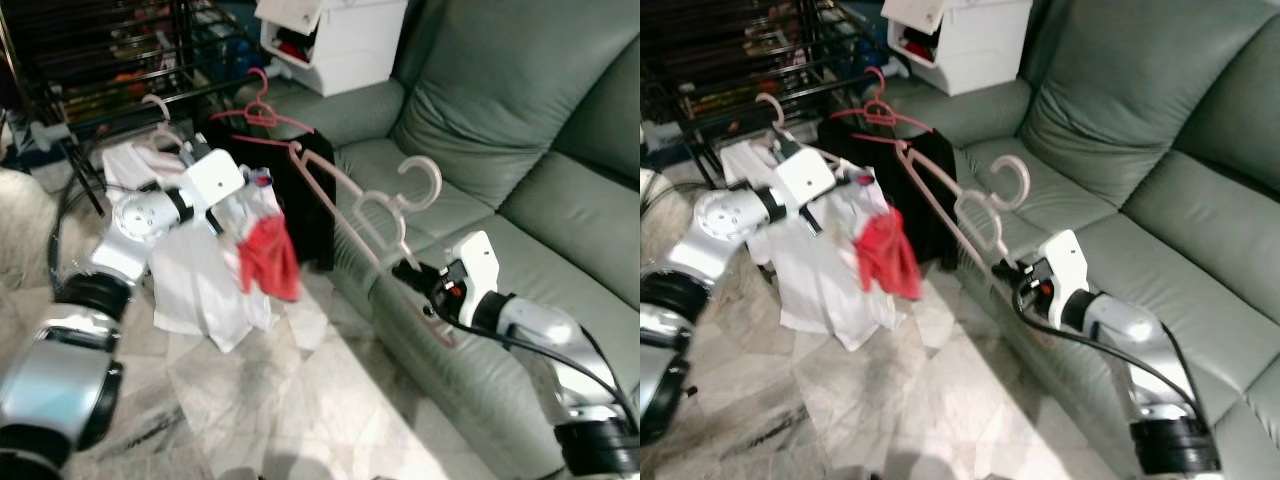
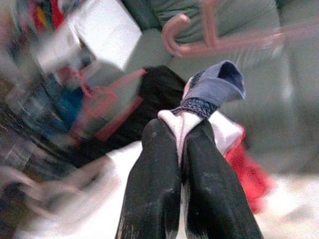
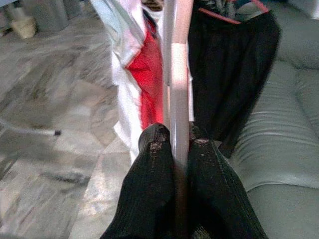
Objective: Hang hanger
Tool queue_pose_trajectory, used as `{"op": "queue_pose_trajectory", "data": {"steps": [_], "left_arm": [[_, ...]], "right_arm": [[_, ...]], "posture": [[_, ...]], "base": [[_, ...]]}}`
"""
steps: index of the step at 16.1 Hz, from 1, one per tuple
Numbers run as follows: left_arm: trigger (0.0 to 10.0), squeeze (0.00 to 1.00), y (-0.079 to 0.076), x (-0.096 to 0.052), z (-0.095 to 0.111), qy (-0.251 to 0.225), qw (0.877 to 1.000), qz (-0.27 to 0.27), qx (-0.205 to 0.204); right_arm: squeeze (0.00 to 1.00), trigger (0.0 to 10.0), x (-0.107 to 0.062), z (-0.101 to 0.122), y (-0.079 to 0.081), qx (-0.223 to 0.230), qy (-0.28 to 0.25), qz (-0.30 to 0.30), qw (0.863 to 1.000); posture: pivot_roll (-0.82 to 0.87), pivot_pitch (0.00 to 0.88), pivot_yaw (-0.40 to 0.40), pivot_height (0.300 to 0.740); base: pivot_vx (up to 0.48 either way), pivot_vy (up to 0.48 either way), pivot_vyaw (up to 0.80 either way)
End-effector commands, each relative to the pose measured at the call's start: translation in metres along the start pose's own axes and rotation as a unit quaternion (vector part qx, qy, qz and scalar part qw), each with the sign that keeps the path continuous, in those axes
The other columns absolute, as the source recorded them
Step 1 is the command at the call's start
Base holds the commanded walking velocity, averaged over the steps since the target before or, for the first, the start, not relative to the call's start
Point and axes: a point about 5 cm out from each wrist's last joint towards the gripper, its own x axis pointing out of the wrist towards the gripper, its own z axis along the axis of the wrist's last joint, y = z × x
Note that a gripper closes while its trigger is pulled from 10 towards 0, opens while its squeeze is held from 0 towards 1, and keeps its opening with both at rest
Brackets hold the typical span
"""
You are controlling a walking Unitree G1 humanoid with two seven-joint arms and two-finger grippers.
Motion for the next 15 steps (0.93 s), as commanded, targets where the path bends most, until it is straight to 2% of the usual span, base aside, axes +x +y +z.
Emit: {"op": "queue_pose_trajectory", "data": {"steps": [1,2,3,4,6,7,8,9,10,11,12,13,14,15], "left_arm": [[10.0,0.0,0.026,-0.003,0.006,-0.02,0.992,0.081,-0.092],[10.0,0.0,0.035,-0.004,0.007,-0.023,0.983,0.133,-0.123],[10.0,0.0,0.046,-0.006,0.005,-0.022,0.962,0.205,-0.179],[10.0,0.0,0.05,-0.007,0.003,-0.029,0.94,0.237,-0.243],[10.0,0.0,0.052,-0.007,0.002,-0.049,0.914,0.251,-0.314],[10.0,0.0,0.047,-0.002,0.007,-0.072,0.913,0.204,-0.346],[10.0,0.0,0.031,0.008,0.021,-0.095,0.938,0.066,-0.327],[10.0,0.0,0.02,0.009,0.024,-0.1,0.951,-0.032,-0.292],[10.0,0.0,0.009,0.006,0.023,-0.091,0.955,-0.123,-0.253],[10.0,0.0,-0.004,-0.007,0.009,-0.025,0.958,-0.255,-0.131],[10.0,0.0,-0.005,-0.016,-0.001,0.032,0.955,-0.294,-0.014],[10.0,0.0,-0.005,-0.02,-0.005,0.056,0.949,-0.309,0.037],[10.0,0.0,0.002,-0.024,-0.011,0.111,0.933,-0.295,0.173],[10.0,0.0,0.012,-0.019,-0.003,0.114,0.926,-0.235,0.273]], "right_arm": [[0.0,10.0,-0.001,0.001,-0.001,-0.011,0.005,0.0,1.0],[0.0,10.0,-0.002,0.0,-0.003,-0.017,0.008,-0.006,1.0],[0.0,10.0,-0.001,-0.002,-0.002,-0.009,0.009,-0.014,1.0],[0.0,10.0,0.002,-0.003,-0.001,-0.012,0.009,-0.02,1.0],[0.0,10.0,0.005,-0.005,0.001,-0.017,0.009,-0.023,1.0],[0.0,10.0,0.007,-0.005,0.002,-0.019,0.006,-0.032,0.999],[0.0,10.0,0.008,-0.005,-0.002,-0.026,0.007,-0.053,0.998],[0.0,10.0,0.007,-0.005,-0.004,-0.025,0.006,-0.058,0.998],[0.0,10.0,0.006,-0.005,-0.006,-0.024,0.006,-0.062,0.998],[0.0,10.0,0.005,-0.007,-0.008,-0.028,0.01,-0.067,0.997],[0.0,10.0,0.005,-0.007,-0.009,-0.028,0.01,-0.07,0.997],[0.0,10.0,0.005,-0.007,-0.009,-0.029,0.011,-0.071,0.997],[0.0,10.0,0.006,-0.009,-0.008,-0.028,0.01,-0.073,0.997],[0.0,10.0,0.007,-0.011,-0.005,-0.03,0.012,-0.07,0.997]], "posture": [[-0.04,0.04,0.044,0.74],[-0.04,0.04,0.044,0.74],[-0.04,0.04,0.044,0.74],[-0.04,0.04,0.044,0.74],[-0.04,0.041,0.048,0.74],[-0.04,0.042,0.048,0.74],[-0.04,0.042,0.049,0.74],[-0.04,0.042,0.049,0.74],[-0.04,0.044,0.049,0.74],[-0.03,0.046,0.052,0.74],[-0.03,0.046,0.052,0.74],[-0.03,0.046,0.052,0.74],[-0.03,0.046,0.054,0.74],[-0.02,0.046,0.055,0.74]], "base": [[0.0,0.0,0.0],[0.0,0.0,0.0],[0.0,0.0,0.0],[0.0,0.0,0.0],[0.0,0.0,0.0],[0.0,0.0,0.0],[0.0,0.0,0.0],[0.0,0.0,0.0],[0.0,0.0,0.0],[0.0,0.0,0.0],[0.0,0.0,0.0],[0.0,0.0,0.0],[0.0,0.0,0.0],[0.0,0.0,0.0]]}}
